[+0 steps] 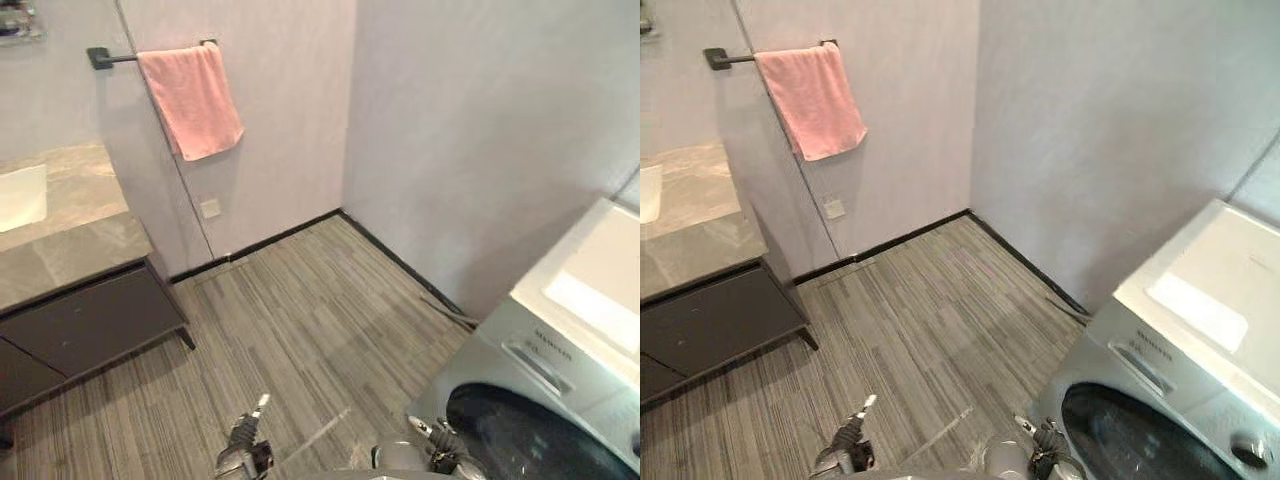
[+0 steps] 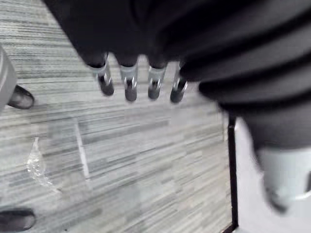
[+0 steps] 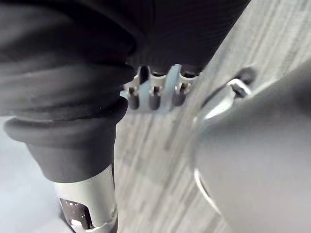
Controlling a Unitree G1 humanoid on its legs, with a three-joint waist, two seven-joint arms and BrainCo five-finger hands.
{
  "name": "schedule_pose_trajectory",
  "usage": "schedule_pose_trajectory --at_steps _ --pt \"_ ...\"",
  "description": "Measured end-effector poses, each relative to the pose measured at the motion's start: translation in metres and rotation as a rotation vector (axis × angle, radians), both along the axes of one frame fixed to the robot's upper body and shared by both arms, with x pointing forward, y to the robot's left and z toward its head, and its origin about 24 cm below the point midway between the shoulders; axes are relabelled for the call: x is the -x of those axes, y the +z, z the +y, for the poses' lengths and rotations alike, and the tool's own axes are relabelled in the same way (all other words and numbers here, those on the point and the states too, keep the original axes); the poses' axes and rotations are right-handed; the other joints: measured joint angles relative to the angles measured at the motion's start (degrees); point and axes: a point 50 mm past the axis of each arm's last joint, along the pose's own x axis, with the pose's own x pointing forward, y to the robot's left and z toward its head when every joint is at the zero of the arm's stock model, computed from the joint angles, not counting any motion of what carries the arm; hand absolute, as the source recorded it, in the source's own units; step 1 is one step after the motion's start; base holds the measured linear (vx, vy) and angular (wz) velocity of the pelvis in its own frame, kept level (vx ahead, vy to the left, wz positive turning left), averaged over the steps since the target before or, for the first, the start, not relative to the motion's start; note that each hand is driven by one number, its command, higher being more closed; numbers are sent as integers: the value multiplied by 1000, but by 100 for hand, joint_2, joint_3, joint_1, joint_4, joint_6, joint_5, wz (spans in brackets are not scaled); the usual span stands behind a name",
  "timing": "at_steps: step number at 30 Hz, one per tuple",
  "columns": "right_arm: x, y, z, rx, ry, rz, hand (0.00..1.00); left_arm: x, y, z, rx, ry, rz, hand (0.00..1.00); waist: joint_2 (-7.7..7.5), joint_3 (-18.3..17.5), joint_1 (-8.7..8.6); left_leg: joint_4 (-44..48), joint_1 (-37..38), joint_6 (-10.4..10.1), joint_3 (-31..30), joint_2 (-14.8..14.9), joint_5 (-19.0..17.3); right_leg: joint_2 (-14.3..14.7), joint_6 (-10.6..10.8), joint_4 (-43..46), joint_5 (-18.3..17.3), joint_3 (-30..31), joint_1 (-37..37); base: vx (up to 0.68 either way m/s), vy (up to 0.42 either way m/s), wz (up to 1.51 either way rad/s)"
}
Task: Pick up the laundry basket with both hands and put the clothes into the washing machine.
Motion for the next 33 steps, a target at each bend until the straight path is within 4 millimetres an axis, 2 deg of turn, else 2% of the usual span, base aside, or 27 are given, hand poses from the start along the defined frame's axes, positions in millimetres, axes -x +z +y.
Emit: schedule_pose_trajectory --at_steps 1,2,3,5,6,9,10,13,17,19,21,22,23,24,25,26,28,29,30,33 --pt "4 -3 6 -24 -6 24 0 -1 0 -3 -4 -38 0 0 -167 12 74 161 -30 -194 -250 14 -131 -30 533 -3 -270 65 100 171 -446 139" --pt "2 -2 4 -26 -18 14 0 0 0 -7 4 -57 -1 0 -14 -24 43 224 -137 -234 -407 159 -115 73 347 -12 -345 -98 147 158 -431 100" --pt "-2 1 -4 -7 -24 -5 0 3 -2 -12 12 -84 12 0 148 -83 19 168 -175 -261 -484 354 -83 152 255 -10 -388 -430 131 97 -275 82" --pt "-1 2 -12 10 -32 -8 0 9 -4 -11 0 -92 46 0 360 -146 18 -26 -125 -432 -540 535 151 172 163 52 -450 -791 184 118 -337 83" --pt "-1 2 -13 12 -29 -5 0 11 -4 -7 -1 -51 48 0 412 -164 77 -281 -23 -573 -484 620 360 186 96 87 -508 -886 196 61 -274 65" --pt "-11 3 -8 2 -3 -21 0 22 -7 5 -3 60 71 0 496 -219 160 -632 47 -752 -386 849 591 302 16 14 -520 -1085 230 2 -185 31" --pt "-11 1 -7 -1 2 -12 0 29 -8 9 -4 100 89 0 558 -286 158 -663 -14 -821 -442 1008 636 364 -35 -177 -484 -1268 313 -18 -77 34" --pt "-3 -3 -7 -3 -10 22 0 37 -9 20 -34 130 112 0 531 -359 150 -460 -284 -864 -806 1102 863 427 -170 -681 -306 -1656 659 -19 -65 65" --pt "4 -7 -3 -15 -9 61 0 50 -9 39 -87 138 142 0 378 -326 167 174 -776 -753 -962 1001 1085 390 -237 -927 -260 -2005 915 -54 -49 73" --pt "7 -8 -1 -18 -5 71 0 56 -9 47 -104 157 158 0 298 -296 192 556 -1058 -566 -618 962 1260 306 -306 -968 -217 -2164 1025 -94 -28 64" --pt "7 -8 -1 -15 0 79 0 57 -9 46 -105 164 163 0 311 -286 221 343 -991 -525 -83 996 1443 226 -327 -971 -203 -2245 1098 -139 -20 55" --pt "7 -8 -4 -6 3 82 0 57 -9 46 -105 159 167 0 287 -251 205 239 -918 -458 291 983 1384 156 -326 -968 -199 -2288 1125 -139 32 41" --pt "7 -8 -8 4 3 85 0 58 -10 43 -97 158 171 0 319 -235 200 488 -919 -395 528 877 1143 65 -311 -966 -191 -2337 1155 -144 108 28" --pt "7 -7 -12 16 5 85 0 61 -11 41 -91 154 182 0 437 -229 191 679 -846 -322 687 627 823 1 -302 -998 -189 -2274 1159 -104 140 4" --pt "7 -7 -14 23 7 84 0 63 -12 39 -88 149 192 0 523 -214 173 538 -771 -225 759 570 640 28 -281 -1048 -177 -2214 1162 -132 184 -22" --pt "5 -7 -15 27 16 82 0 65 -12 40 -90 149 197 0 544 -184 178 172 -699 -222 868 491 625 18 -181 -1283 -105 -2039 1193 -134 135 -26" --pt "9 -7 -16 28 12 92 0 71 -13 43 -105 125 217 0 560 -234 126 -650 -525 -173 909 330 845 20 -254 -1712 14 -1887 1296 -99 118 -13" --pt "10 -8 -15 26 11 95 0 71 -12 44 -107 123 216 0 536 -232 124 -734 -525 -172 904 295 874 17 -272 -1757 2 -1895 1285 -25 59 12" --pt "17 -10 -13 19 5 115 0 68 -12 46 -114 115 208 0 448 -227 124 -1018 -527 -217 875 173 952 -44 -309 -1981 135 -1813 1251 -31 4 21" --pt "24 -11 -15 31 -11 140 0 63 -11 43 -125 44 203 0 413 -239 60 -1853 -238 -224 834 81 1209 -113 -300 -2190 143 -1894 1240 -7 3 19"
